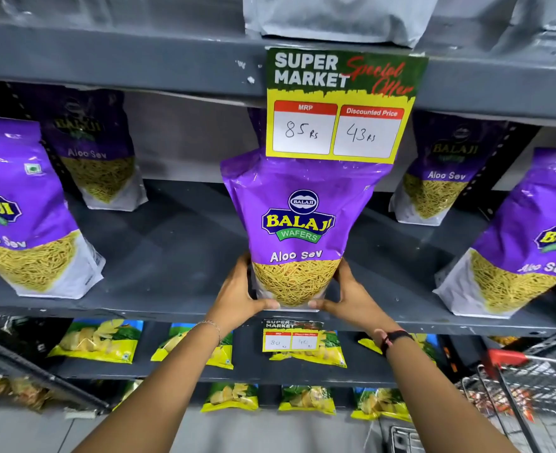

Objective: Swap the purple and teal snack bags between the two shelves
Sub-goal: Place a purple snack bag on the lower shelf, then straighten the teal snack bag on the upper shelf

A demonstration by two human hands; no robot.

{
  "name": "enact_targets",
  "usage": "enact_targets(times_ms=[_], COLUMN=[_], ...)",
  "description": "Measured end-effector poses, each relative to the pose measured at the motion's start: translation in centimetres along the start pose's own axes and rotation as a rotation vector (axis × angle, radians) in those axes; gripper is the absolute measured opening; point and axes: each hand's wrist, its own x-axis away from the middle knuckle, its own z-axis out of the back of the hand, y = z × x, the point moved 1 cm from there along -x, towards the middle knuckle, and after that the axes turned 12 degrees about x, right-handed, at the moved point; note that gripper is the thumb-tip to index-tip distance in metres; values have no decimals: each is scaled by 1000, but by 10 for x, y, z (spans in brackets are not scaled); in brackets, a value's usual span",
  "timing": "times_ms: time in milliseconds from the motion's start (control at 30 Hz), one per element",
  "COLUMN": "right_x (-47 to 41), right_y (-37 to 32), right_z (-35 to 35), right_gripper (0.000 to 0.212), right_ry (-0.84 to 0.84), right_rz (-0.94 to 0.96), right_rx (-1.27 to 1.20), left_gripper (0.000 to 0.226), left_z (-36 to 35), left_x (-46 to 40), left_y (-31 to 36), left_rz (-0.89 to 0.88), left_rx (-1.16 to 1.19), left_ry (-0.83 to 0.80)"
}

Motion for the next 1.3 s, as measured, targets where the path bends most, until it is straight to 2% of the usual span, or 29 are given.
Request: enact_targets(times_ms=[100, 200, 267, 400, 467, 600, 667, 733, 833, 900, 967, 1033, 1133, 1300], right_x=[8, 24, 37, 58, 68, 84, 82, 72, 44, 31, 25, 21, 17, 16], right_y=[-9, -38, -61, -95, -112, -159, -185, -206, -214, -214, -216, -218, -218, -217], right_z=[13, 35, 52, 86, 99, 127, 148, 169, 192, 202, 208, 210, 210, 208], right_gripper=[91, 59, 37, 20, 16, 17, 25, 47, 85, 95, 86, 70, 64, 62], right_ry=[184, 487, 703, 1016, 1137, 1286, 1279, 1153, 727, 501, 381, 324, 347, 356], right_rz=[74, 183, 254, 353, 433, 606, 648, 627, 477, 454, 457, 449, 438, 443], right_rx=[-56, -118, -102, 40, 64, 44, 64, 73, 96, 106, 81, 42, 19, -29], left_gripper=[89, 81, 64, 44, 46, 66, 76, 88, 97, 106, 112, 98, 75, 78], left_z=[9, 25, 36, 54, 58, 57, 58, 60, 66, 72, 80, 84, 84, 85], left_x=[10, 27, 33, 30, 25, 14, 9, 3, -11, -18, -25, -28, -29, -31], left_y=[11, 47, 74, 142, 174, 230, 256, 284, 308, 311, 307, 304, 303, 302], left_rz=[-95, -351, -583, -943, -1029, -1058, -1031, -902, -609, -455, -383, -378, -368, -370], left_rx=[-44, -96, -142, -149, -152, -210, -155, -27, 71, 120, 204, 227, 261, 275], left_ry=[60, 255, 373, 545, 562, 493, 506, 459, 217, 92, 16, -31, -43, -40])
